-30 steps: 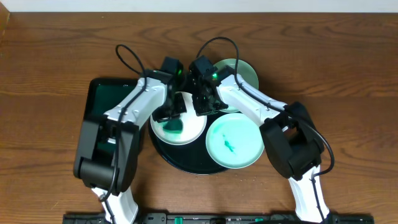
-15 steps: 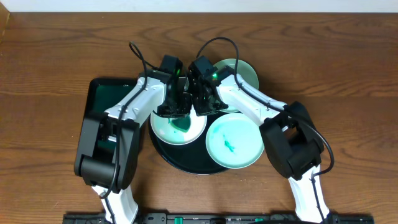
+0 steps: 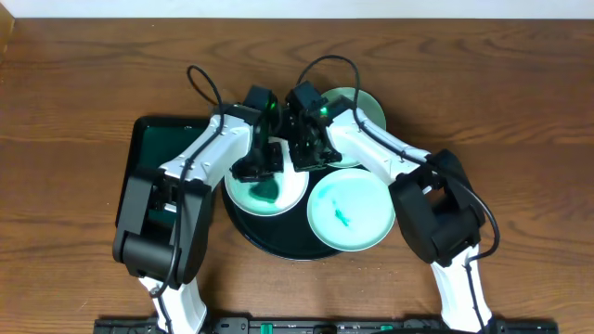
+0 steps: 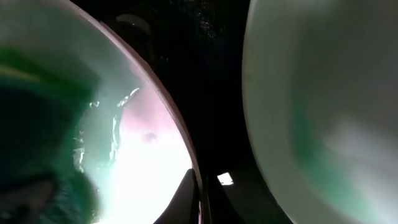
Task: Clean dirty plates on tray and stack at the side
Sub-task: 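Scrub the white plate with the sponge in the left gripper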
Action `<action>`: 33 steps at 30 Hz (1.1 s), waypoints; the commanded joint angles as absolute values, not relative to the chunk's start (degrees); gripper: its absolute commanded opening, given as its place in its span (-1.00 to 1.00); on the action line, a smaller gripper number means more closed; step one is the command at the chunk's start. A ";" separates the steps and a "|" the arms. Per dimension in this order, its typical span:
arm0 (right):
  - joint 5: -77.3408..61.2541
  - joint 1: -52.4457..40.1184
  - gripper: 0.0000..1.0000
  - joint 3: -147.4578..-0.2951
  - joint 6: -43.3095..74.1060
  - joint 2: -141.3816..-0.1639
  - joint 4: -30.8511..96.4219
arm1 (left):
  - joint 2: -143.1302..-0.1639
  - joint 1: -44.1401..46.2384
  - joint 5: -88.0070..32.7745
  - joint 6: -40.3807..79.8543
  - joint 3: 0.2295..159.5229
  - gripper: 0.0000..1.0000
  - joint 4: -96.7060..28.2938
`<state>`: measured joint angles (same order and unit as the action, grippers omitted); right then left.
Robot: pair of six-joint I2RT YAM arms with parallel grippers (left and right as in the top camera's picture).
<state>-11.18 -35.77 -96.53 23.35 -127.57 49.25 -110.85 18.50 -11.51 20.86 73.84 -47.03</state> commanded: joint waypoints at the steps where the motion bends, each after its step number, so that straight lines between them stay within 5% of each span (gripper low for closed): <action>1: -15.81 -34.37 -0.98 -96.62 21.74 -129.51 49.60 | -112.73 19.40 -16.58 18.57 72.42 -0.86 -45.56; 6: -21.39 -32.49 -0.98 -96.18 20.05 -130.50 49.58 | -112.73 18.68 6.28 35.99 72.42 -0.86 -48.62; 12: -22.61 -31.33 -0.98 -95.72 20.05 -130.54 49.34 | -112.73 19.00 9.47 36.32 72.42 -0.85 -50.48; 19: -22.52 -31.38 -0.97 -95.70 20.08 -130.54 48.62 | -112.71 19.00 -26.17 7.53 72.44 -0.86 -44.56; 28: -21.06 -31.38 -0.97 -95.55 20.12 -130.54 48.62 | -112.71 16.38 12.19 28.40 72.77 -0.85 -40.12; 33: -20.84 -31.38 -0.97 -95.53 20.14 -130.54 48.62 | -112.71 13.17 14.76 33.76 72.90 -0.86 -44.60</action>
